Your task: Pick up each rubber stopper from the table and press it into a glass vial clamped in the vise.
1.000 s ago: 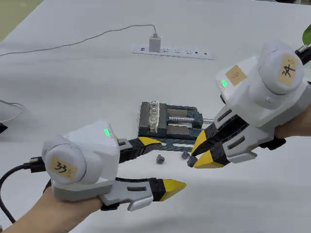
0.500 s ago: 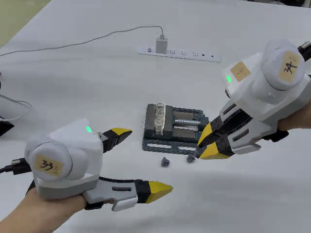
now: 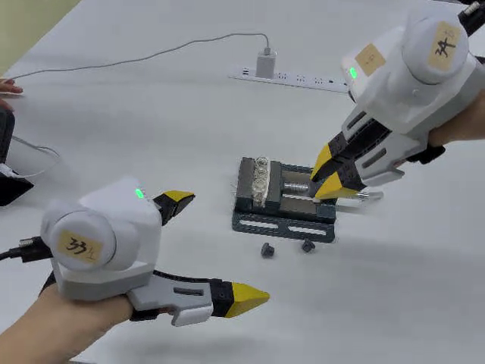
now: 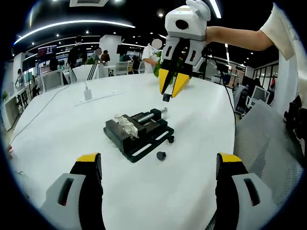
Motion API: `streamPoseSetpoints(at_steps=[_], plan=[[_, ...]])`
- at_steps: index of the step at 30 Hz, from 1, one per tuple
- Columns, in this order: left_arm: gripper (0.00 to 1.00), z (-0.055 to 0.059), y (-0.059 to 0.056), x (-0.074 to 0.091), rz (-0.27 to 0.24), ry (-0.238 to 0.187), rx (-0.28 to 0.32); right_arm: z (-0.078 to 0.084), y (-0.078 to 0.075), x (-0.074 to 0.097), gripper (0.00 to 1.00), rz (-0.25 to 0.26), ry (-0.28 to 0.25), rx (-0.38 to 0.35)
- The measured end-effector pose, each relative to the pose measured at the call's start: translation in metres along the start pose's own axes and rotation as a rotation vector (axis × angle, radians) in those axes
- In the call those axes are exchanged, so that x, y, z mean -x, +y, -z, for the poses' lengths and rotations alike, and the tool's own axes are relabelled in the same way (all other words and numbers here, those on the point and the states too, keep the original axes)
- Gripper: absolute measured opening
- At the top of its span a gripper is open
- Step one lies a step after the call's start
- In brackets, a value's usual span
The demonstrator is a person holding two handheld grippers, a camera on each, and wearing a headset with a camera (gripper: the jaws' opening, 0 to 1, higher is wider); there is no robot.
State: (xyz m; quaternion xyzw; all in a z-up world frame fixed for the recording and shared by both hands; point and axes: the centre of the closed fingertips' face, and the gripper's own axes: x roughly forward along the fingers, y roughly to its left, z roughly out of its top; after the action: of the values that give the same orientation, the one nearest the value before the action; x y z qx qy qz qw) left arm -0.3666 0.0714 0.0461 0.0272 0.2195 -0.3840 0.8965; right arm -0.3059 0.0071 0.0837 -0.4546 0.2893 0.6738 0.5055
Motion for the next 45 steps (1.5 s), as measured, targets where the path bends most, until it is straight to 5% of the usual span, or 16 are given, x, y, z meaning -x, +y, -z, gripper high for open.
streamPoseSetpoints(at_steps=[12,22,45], plan=[[0.99,0.004,0.005,0.002,-0.005,0.006,0.017,-0.006,-0.053,-0.005,0.07,0.016,0.07,0.164],[0.98,0.003,0.015,0.005,-0.017,0.003,0.033,-0.014,-0.08,-0.018,0.07,0.001,0.122,0.276],[0.97,0.001,0.021,0.007,-0.027,0.006,0.059,-0.013,-0.09,-0.057,0.06,-0.073,0.168,0.285]])
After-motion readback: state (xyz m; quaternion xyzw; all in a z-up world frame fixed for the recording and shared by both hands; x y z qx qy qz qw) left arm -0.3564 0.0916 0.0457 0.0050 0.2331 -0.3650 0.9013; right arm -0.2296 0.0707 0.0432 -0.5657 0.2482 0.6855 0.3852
